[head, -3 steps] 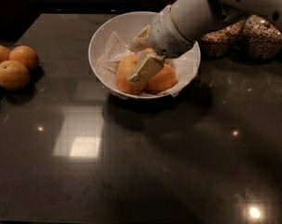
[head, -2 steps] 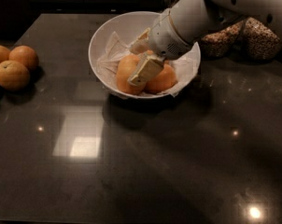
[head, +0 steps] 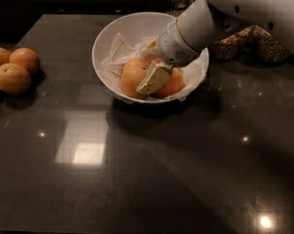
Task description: Pick orange from white bowl
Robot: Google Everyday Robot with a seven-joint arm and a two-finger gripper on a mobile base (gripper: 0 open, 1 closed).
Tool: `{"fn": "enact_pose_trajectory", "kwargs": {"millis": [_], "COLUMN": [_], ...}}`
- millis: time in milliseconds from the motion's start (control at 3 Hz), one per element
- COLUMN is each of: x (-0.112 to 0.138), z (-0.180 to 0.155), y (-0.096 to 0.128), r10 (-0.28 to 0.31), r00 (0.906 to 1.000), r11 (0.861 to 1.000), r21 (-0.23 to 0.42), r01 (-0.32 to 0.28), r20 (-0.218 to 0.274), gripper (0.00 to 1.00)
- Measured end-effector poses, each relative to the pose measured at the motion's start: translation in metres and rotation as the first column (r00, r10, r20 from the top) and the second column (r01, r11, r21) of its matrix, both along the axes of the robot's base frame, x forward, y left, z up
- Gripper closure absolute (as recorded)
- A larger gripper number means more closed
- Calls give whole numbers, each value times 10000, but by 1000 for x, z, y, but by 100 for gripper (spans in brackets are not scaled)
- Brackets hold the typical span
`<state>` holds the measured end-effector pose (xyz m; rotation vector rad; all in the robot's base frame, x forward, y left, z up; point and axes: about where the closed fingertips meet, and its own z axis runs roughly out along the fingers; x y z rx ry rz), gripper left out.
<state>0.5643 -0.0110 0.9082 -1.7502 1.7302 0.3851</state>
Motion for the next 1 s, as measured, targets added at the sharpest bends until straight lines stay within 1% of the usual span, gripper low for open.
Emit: {"fn": "enact_pose_trajectory", "kwargs": {"millis": [333,1000], "x": [0,-3], "z": [-8,-15], "y": [2,23], "r10": [44,464], "r00": [9999,9984], "r11": [10000,9988], "r21": [-59,-113], "r01": [-45,-468], "r20": [-160,-319], "gripper": [37,39]}}
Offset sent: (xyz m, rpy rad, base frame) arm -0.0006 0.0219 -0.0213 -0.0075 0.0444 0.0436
